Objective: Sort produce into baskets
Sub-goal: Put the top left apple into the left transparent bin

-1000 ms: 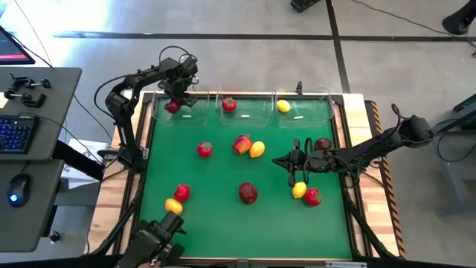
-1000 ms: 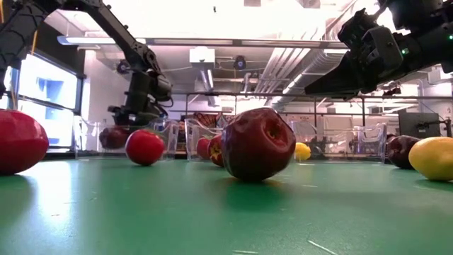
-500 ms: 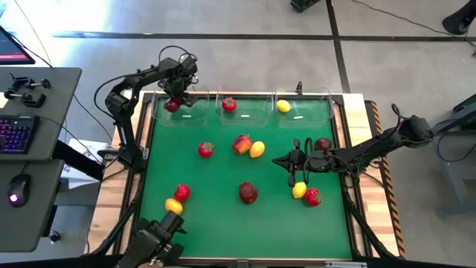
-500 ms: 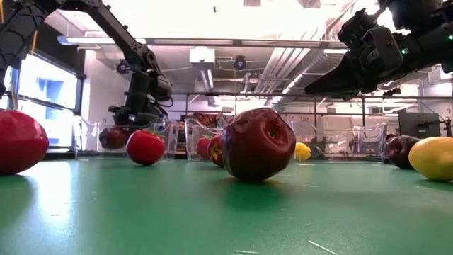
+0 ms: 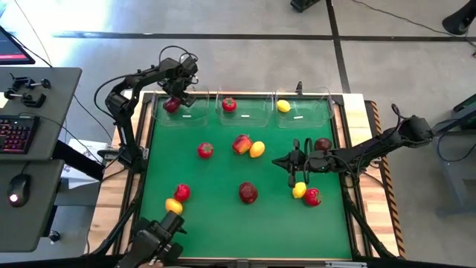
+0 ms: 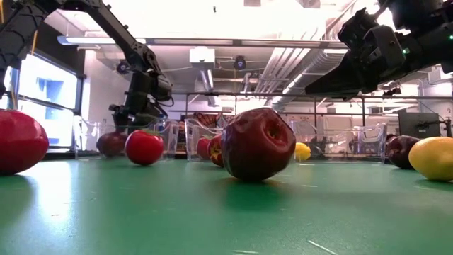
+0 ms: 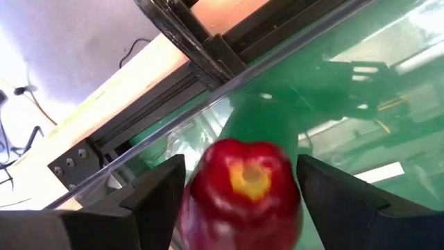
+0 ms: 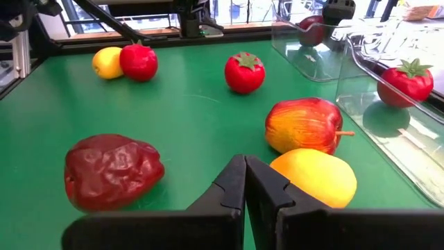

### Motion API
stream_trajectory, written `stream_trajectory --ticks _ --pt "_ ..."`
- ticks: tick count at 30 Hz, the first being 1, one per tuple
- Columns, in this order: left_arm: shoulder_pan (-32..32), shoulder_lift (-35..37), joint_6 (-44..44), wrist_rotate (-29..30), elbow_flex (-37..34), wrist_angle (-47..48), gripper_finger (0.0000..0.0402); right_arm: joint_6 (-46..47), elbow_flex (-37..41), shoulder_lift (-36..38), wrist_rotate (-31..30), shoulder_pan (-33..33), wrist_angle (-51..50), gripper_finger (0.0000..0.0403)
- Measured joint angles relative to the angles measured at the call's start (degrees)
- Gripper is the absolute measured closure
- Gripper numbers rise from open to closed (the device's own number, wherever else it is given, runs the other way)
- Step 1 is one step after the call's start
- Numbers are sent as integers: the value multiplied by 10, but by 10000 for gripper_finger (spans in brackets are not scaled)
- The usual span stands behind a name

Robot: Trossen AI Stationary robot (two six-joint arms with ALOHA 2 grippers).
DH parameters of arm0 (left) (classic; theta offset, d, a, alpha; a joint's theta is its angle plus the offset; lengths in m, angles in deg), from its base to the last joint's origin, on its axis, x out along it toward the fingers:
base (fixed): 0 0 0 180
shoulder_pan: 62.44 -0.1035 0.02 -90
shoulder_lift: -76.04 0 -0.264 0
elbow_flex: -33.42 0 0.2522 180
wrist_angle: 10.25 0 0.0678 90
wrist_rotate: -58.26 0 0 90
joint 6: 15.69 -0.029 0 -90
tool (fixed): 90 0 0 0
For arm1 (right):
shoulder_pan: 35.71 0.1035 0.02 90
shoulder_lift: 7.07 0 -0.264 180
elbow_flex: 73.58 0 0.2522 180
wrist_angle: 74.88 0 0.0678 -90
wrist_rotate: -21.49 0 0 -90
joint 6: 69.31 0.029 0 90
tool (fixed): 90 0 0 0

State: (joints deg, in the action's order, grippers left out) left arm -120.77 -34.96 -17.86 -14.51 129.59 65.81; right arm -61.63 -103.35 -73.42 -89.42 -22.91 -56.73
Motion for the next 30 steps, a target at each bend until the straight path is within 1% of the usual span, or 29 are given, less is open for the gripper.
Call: stream_trajectory --ticks 5,10,16,26,28,30 --pt "-2 0 0 2 0 0 136 0 0 0 0 0 0 403" --pt "0 0 -14 56 0 2 135 0 0 0 0 0 0 403" --pt "4 17 -16 87 0 6 135 0 0 0 0 0 0 403" --pt "26 76 -41 91 1 -9 135 0 0 0 0 0 -2 403" --pt "29 80 -39 86 1 -9 135 0 0 0 0 0 -5 403" --pt "32 78 -40 60 1 4 137 1 0 0 0 0 -5 403"
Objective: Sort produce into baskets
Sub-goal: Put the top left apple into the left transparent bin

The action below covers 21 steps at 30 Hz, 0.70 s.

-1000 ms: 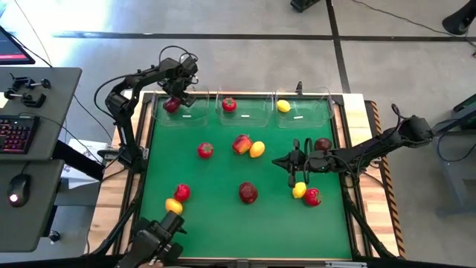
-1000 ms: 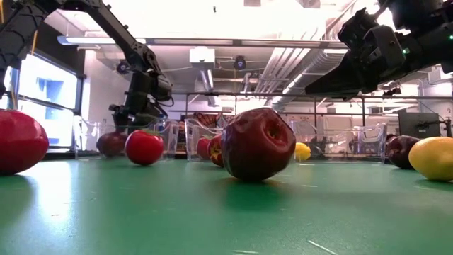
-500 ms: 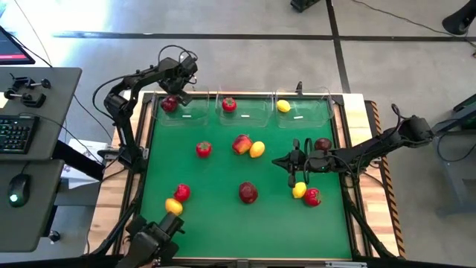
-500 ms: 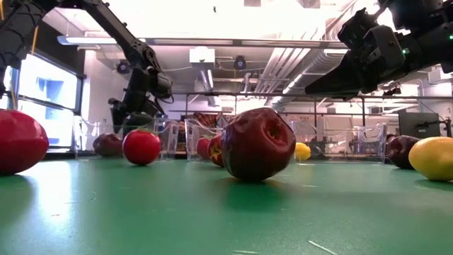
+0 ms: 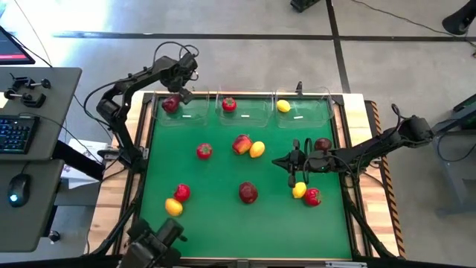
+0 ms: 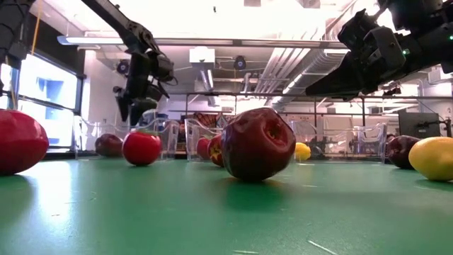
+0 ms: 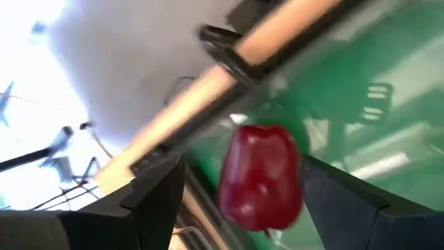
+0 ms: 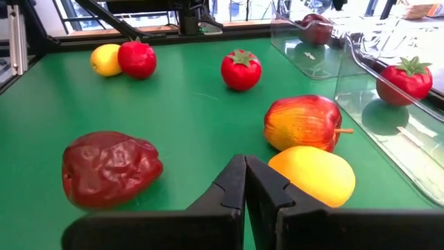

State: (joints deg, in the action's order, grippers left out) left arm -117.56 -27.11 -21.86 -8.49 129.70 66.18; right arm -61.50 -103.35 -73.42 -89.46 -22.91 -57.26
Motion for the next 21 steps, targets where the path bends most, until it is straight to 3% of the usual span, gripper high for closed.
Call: stream_trajectory --ticks 6,16,21 --pt "5 -2 -14 -108 0 36 170 2 0 0 0 0 -5 403" --pt "21 -2 -60 -111 0 35 276 3 0 0 0 0 -8 403" --pt "44 15 -65 -77 -4 -14 346 2 0 0 0 0 -18 403"
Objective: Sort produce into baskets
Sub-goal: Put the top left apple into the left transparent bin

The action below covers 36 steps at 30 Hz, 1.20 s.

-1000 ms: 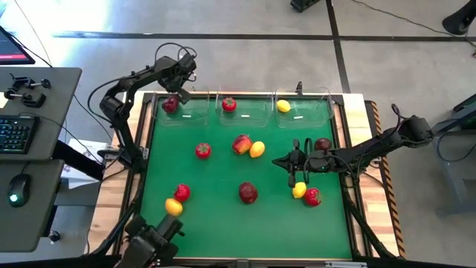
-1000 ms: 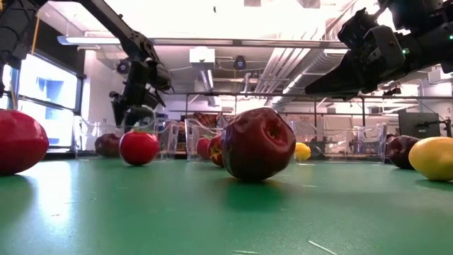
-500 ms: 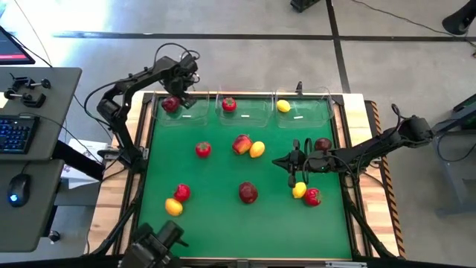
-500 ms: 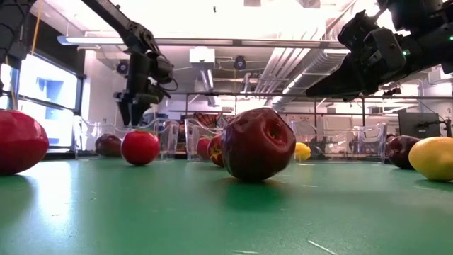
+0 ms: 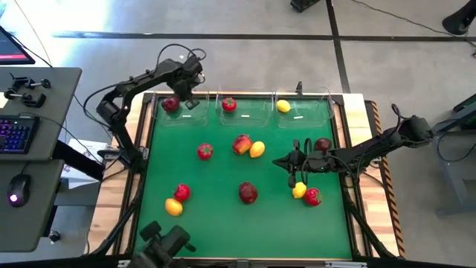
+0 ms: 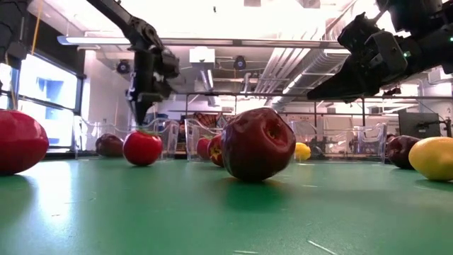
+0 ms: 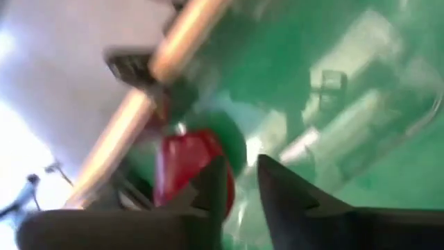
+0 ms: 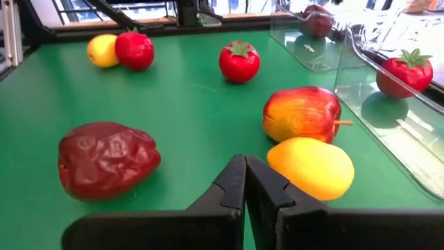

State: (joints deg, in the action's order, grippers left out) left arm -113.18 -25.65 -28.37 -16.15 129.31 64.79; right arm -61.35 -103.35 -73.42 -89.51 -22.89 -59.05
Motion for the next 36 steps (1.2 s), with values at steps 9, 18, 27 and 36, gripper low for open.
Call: stream_trajectory --ticks 9,18,27,36 --pt "82 167 -11 1 -170 -313 396 -14 0 0 -18 0 2 403" --pt "197 323 -26 0 -346 -561 401 -4 0 0 -19 0 19 403" --pt "316 396 -42 0 -504 -800 401 -35 -37 0 1 0 -54 403" --pt "412 399 -49 0 -625 -975 401 -55 -120 0 28 0 -156 403"
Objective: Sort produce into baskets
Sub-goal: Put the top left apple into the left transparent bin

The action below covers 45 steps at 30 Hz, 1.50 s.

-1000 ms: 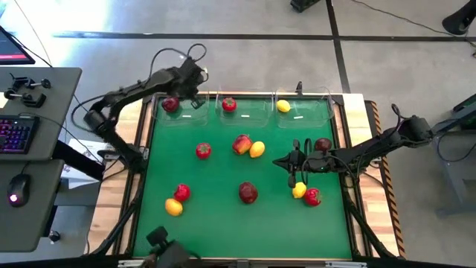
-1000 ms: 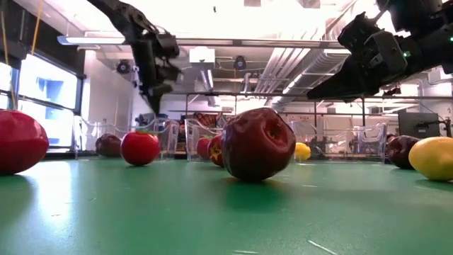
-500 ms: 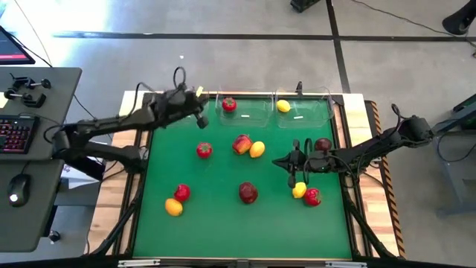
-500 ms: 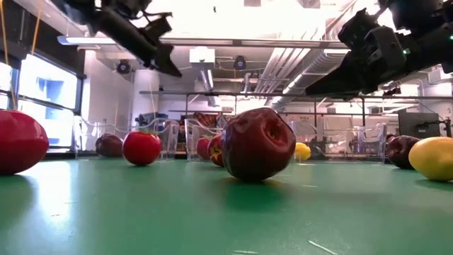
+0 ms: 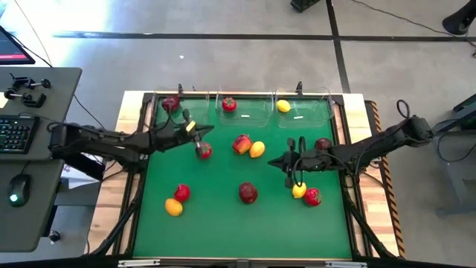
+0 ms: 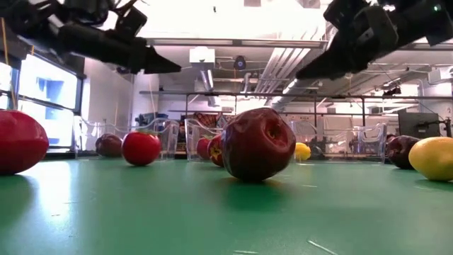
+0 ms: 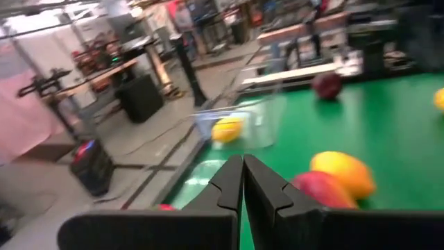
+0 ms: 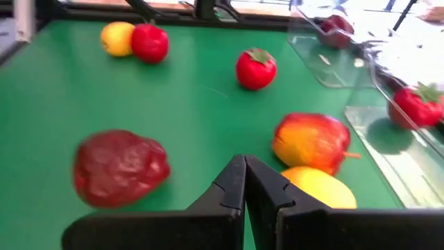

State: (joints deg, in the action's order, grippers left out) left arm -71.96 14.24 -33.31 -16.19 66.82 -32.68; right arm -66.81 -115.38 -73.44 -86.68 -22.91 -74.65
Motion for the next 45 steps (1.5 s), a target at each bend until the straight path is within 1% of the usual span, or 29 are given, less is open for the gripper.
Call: stream_trajectory --ticks 4,6,9,12,17,21,23,27,29,31,35,40,42,45 --pt "35 0 12 0 -30 -35 401 0 -13 0 2 0 -10 403" --pt "48 0 15 4 -43 -43 401 0 -15 -2 -15 0 -9 402" --pt "66 0 15 29 -59 -57 401 7 -16 -15 -57 0 -6 393" --pt "83 0 15 60 -66 -71 401 18 -16 -36 -69 -7 3 370" --pt "101 0 10 80 -66 -79 401 41 -38 -86 -69 -25 7 304" --pt "106 0 10 83 -66 -79 401 68 -84 -137 -70 -41 0 236" --pt "109 0 10 84 -66 -79 401 88 -111 -165 -81 -47 -13 199" --pt "115 0 10 90 -66 -76 401 125 -169 -226 -128 -57 -54 126" --pt "117 0 10 91 -66 -74 401 144 -200 -253 -142 -62 -83 98" --pt "120 0 11 91 -66 -74 401 155 -233 -278 -143 -66 -107 79" --pt "123 0 11 91 -66 -73 401 158 -293 -323 -145 -70 -144 63" --pt "123 0 16 91 -66 -69 401 201 -364 -375 -152 -88 -207 61" --pt "123 0 20 91 -66 -69 401 206 -389 -396 -162 -96 -229 61" --pt "123 0 21 91 -66 -64 401 216 -423 -423 -164 -106 -272 61"
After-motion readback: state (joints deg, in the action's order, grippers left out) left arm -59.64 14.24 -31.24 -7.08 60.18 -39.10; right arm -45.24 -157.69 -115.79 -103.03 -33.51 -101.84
